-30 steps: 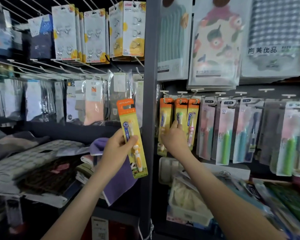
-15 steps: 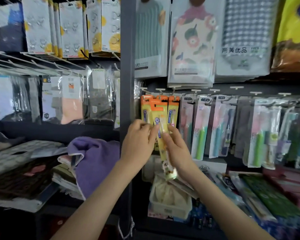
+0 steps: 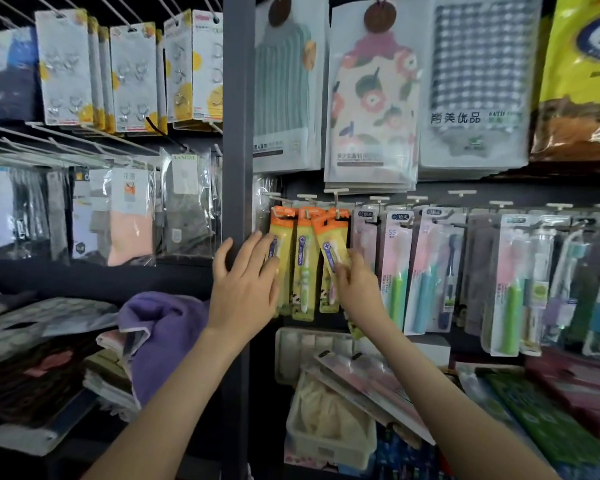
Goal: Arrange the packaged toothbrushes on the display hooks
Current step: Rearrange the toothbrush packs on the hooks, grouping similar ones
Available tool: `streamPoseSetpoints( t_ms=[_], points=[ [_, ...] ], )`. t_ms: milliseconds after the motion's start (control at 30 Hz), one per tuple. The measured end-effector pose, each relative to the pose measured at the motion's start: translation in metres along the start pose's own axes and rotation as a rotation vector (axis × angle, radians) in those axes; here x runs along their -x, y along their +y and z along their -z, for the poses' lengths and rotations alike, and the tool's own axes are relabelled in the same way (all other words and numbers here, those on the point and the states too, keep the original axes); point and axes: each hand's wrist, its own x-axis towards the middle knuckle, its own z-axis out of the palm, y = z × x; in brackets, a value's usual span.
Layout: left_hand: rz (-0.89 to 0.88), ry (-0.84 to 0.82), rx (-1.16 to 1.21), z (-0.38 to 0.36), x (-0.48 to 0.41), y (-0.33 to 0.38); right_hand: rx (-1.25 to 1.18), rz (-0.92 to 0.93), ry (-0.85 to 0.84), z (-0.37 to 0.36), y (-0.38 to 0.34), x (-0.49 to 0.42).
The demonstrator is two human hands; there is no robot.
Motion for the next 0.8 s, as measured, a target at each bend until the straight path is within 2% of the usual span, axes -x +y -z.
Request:
streamPoseSetpoints(
  t_ms=[200,334,601,801],
  points=[
    [0.004,0.013,0.005,0.000,-0.001,-0.001,-0.119,-0.158,0.091,-0.020,-0.007,-0.018],
    [0.007,0.038,0.011,-0.003,0.000,-0.002,-0.010,-0.123,0.018,-0.020,0.000,-0.012],
    [0.008,0.049,-0.021,-0.005,0.000,-0.002,0.230,-0.056,0.216,-0.005,0.036,-0.001],
    [0.011,0.039,-0.020,-0.003,0.000,0.000,0.262,-0.129,0.145,-0.009,0.042,-0.006]
  ],
)
